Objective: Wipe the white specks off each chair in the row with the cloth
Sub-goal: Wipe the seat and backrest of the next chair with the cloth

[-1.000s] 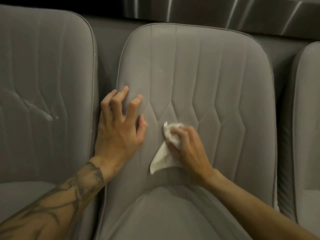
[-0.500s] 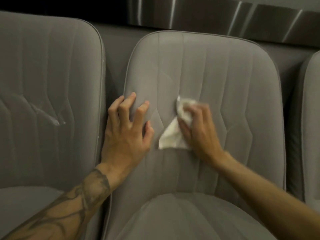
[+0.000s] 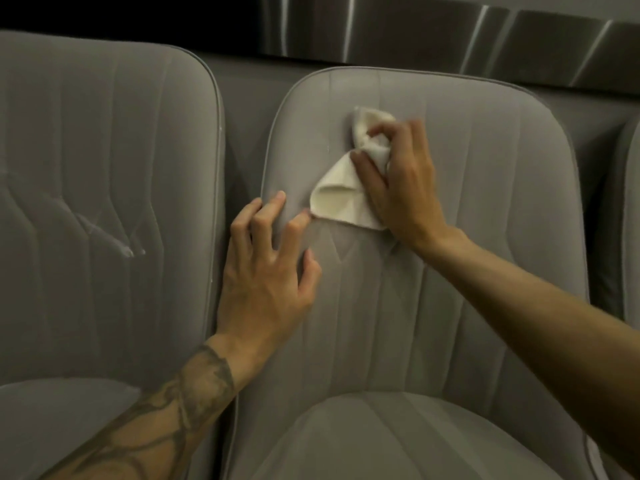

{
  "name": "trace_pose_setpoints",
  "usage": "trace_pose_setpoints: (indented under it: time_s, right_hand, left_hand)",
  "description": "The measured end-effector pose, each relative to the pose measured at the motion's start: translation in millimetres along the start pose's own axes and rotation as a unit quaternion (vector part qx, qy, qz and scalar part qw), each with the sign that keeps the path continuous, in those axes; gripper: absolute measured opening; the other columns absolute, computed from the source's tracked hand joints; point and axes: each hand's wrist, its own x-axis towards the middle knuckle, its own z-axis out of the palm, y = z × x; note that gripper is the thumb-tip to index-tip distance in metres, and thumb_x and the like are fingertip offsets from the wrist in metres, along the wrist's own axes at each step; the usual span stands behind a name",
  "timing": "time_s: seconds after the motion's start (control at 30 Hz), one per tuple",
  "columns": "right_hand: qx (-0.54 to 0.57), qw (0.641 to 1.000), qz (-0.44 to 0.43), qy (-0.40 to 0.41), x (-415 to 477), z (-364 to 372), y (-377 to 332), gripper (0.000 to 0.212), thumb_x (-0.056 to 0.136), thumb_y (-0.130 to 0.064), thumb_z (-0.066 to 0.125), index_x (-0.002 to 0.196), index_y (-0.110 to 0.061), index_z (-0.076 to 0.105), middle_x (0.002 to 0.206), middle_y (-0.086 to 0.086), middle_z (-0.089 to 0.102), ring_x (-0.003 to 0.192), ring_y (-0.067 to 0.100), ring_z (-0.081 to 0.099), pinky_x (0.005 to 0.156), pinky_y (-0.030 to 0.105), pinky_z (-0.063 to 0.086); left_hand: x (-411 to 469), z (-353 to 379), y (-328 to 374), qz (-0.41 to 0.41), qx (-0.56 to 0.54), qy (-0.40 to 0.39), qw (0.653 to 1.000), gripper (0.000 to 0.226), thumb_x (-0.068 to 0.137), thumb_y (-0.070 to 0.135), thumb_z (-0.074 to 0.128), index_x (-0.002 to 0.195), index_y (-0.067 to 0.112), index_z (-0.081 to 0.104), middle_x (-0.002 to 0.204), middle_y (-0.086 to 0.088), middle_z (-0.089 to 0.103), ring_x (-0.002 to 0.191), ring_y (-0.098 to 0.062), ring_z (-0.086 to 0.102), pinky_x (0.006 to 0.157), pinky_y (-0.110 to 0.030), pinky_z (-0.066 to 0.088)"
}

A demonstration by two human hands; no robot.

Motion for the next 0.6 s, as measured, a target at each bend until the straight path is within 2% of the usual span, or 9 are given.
trace_pose_setpoints:
  time_s: [0.1,0.23,0.3,0.5,0.6]
  right_hand:
    - [0.012,0.999,0.025,0.021,0.3,6.1,-8.1,0.033,0.096,-0.03,0.063,0.112,-0.002,0.055,0.109,0.013,0.051,0.098,0.024,0.054,0.088,0.024,0.042]
    - [-0.003,0.998,-0.041,-0.046,-42.2,0.4,-10.6,0.033,0.096,-0.026,0.065,0.112,0.001,0.056,0.107,0.015,0.051,0.1,0.031,0.055,0.091,0.034,0.046]
    - [-0.028,0.996,-0.064,-0.059,-31.2,-6.2,-1.7,0.033,0.097,-0.028,0.063,0.112,0.001,0.056,0.106,0.017,0.051,0.099,0.033,0.055,0.091,0.037,0.046]
    - [-0.056,0.995,0.038,0.067,43.2,10.3,-5.4,0.032,0.099,-0.031,0.055,0.114,-0.003,0.054,0.112,0.017,0.051,0.1,0.028,0.053,0.086,0.04,0.048]
    - [-0.037,0.999,-0.014,0.021,-1.9,16.5,-17.3,0.029,0.1,-0.025,0.057,0.114,0.0,0.056,0.109,0.018,0.052,0.101,0.032,0.053,0.089,0.037,0.046]
  left_hand:
    - [-0.3,0.6,-0.1,-0.001,-0.002,0.002,1.0,0.048,0.091,0.024,0.062,0.136,0.011,0.055,0.15,-0.018,0.042,0.137,-0.043,0.04,0.113,-0.05,0.039]
    - [-0.8,0.0,-1.1,-0.007,-0.018,0.007,1.0,0.044,0.093,0.025,0.06,0.134,0.012,0.058,0.149,-0.017,0.044,0.136,-0.042,0.042,0.112,-0.05,0.041]
    - [-1.3,-0.3,0.3,-0.007,-0.026,-0.002,1.0,0.046,0.091,0.024,0.061,0.135,0.014,0.057,0.149,-0.015,0.042,0.137,-0.042,0.041,0.112,-0.051,0.041]
    - [-0.3,0.2,-3.0,-0.004,-0.023,0.004,1.0,0.046,0.09,0.024,0.061,0.134,0.012,0.054,0.149,-0.017,0.043,0.137,-0.042,0.041,0.114,-0.049,0.04]
    - [-0.4,0.9,-3.1,0.007,-0.044,0.014,0.999,0.043,0.09,0.021,0.062,0.129,0.008,0.051,0.149,-0.018,0.045,0.137,-0.043,0.042,0.117,-0.049,0.037]
